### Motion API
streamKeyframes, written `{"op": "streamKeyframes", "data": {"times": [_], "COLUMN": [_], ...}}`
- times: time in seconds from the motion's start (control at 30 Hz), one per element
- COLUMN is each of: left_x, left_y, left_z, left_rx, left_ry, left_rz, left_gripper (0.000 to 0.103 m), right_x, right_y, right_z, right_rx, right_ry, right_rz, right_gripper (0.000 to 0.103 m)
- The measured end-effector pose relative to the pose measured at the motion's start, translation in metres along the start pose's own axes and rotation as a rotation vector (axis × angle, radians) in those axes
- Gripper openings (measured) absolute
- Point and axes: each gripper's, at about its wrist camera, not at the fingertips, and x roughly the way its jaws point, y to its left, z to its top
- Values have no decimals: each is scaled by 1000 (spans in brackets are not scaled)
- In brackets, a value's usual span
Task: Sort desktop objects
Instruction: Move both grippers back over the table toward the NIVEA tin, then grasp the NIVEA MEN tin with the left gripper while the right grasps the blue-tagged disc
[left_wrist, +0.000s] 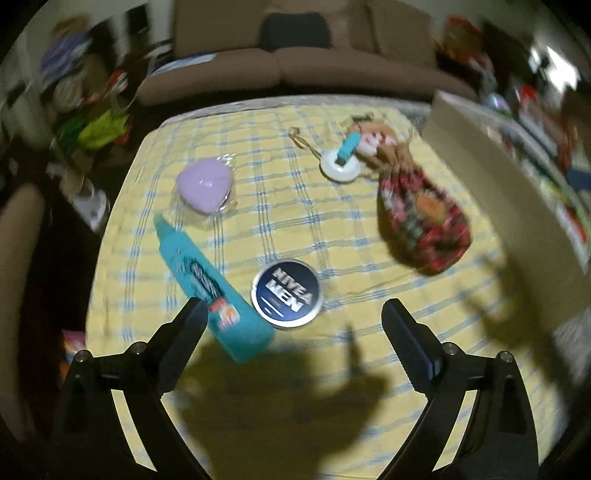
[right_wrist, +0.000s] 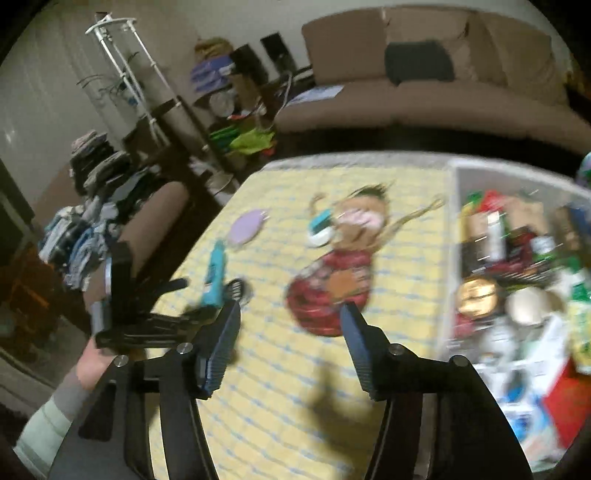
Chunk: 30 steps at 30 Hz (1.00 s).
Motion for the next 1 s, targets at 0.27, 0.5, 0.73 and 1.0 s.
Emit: {"op": "streamKeyframes", "data": {"times": [0.27, 0.5, 0.73, 1.0], "left_x": [34, 69, 80, 80], "left_y": [-6, -6, -1, 2], "left_z": [8, 7, 10, 9], "left_rx": [204, 296, 270, 242], "left_ry": [12, 61, 44, -13], "left_rz": [-52, -45, -149, -224], "left_gripper": [102, 102, 80, 54], "right_x": [70, 122, 201, 246], "right_y": [-8, -16, -27, -41], "right_z": [12, 54, 83, 82], "right_rx": [141, 199, 200, 191], "right_ry": [48, 39, 62, 80], "right_rz": [42, -5, -158, -265], "right_gripper": [74, 75, 75, 41]}}
